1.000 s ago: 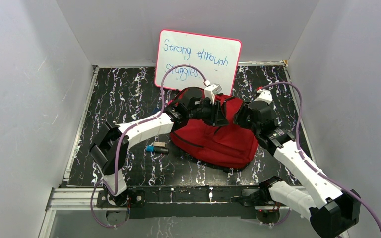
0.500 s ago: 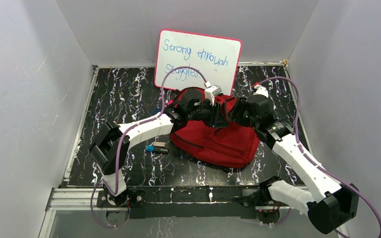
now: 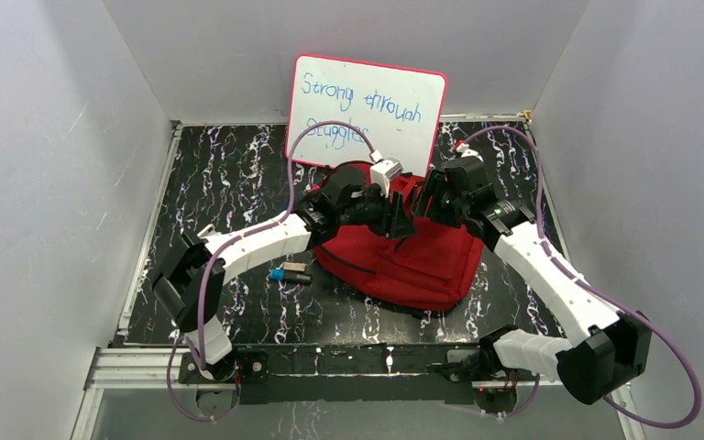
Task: Pack the student bag
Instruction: Unzip the student bag at the center of the board, then pick up the stationery from the center of the board.
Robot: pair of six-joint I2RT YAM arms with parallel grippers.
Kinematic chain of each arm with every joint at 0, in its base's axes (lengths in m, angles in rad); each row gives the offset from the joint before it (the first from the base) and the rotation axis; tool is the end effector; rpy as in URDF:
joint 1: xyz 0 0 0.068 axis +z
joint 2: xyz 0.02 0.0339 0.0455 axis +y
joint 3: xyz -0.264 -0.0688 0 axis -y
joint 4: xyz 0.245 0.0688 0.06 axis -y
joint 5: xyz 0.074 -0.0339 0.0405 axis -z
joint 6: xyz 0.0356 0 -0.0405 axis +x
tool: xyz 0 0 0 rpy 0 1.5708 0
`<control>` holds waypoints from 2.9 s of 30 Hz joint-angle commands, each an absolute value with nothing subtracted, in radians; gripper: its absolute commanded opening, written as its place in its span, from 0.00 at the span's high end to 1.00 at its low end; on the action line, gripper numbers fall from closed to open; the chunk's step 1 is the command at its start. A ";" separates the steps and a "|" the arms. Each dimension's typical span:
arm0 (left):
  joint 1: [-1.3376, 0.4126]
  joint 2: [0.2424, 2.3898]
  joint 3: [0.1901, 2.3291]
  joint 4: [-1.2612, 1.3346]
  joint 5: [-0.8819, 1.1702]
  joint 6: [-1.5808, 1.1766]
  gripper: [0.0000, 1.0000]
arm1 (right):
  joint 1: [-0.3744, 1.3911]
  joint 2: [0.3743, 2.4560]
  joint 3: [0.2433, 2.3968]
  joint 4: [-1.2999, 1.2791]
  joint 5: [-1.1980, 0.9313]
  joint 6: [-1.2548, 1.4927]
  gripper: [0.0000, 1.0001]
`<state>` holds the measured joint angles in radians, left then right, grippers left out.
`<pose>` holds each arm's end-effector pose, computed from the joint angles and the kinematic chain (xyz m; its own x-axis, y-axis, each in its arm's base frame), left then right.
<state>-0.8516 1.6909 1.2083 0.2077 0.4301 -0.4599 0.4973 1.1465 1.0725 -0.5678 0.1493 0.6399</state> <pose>0.2516 -0.3099 0.2862 -0.5811 0.0512 -0.8122 0.7703 0.3567 -0.5286 0.2201 0.1134 0.3304 -0.6412 0.3238 -0.6957 0.0197 0.9133 0.4069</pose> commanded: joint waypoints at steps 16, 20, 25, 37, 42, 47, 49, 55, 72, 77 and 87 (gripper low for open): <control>-0.627 1.260 0.968 0.046 0.172 -0.389 0.52 | 0.606 1.353 1.328 -0.812 0.308 0.642 0.35; -0.621 1.235 0.948 0.017 0.135 -0.373 0.51 | 0.643 1.404 1.368 -0.862 0.368 0.640 0.40; -0.621 1.250 0.948 0.020 0.143 -0.381 0.51 | 0.668 1.448 1.386 -0.899 0.440 0.637 0.43; -0.621 1.265 0.961 -0.066 0.026 -0.384 0.51 | 0.683 1.457 1.403 -0.911 0.497 0.625 0.79; -0.619 1.241 0.954 -0.187 -0.199 -0.432 0.51 | 0.683 1.429 1.382 -0.887 0.475 0.619 1.00; -0.598 1.212 0.924 -0.337 -0.380 -0.496 0.45 | 0.683 1.362 1.338 -0.825 0.477 0.621 1.00; -0.577 1.217 0.907 -0.377 -0.383 -0.516 0.42 | 0.681 1.326 1.317 -0.788 0.473 0.622 1.00; -0.545 1.243 0.877 -0.455 -0.373 -0.558 0.41 | 0.664 1.246 1.296 -0.783 0.547 0.628 1.00; -0.543 1.108 0.734 -0.767 -0.357 -1.309 0.42 | 0.586 1.206 1.239 -0.738 0.484 0.574 1.00; -0.543 1.169 0.718 -0.770 -0.335 -1.466 0.43 | 0.586 1.200 1.220 -0.727 0.464 0.583 1.00; -0.546 1.325 0.757 -0.683 -0.309 -1.459 0.44 | 0.585 1.173 1.197 -0.721 0.460 0.588 1.00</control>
<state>-0.5468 1.2972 0.7208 -0.6922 -0.3023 -1.4258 0.5945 1.2167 1.1954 -0.7547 0.4351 0.5945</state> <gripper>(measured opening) 0.555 0.021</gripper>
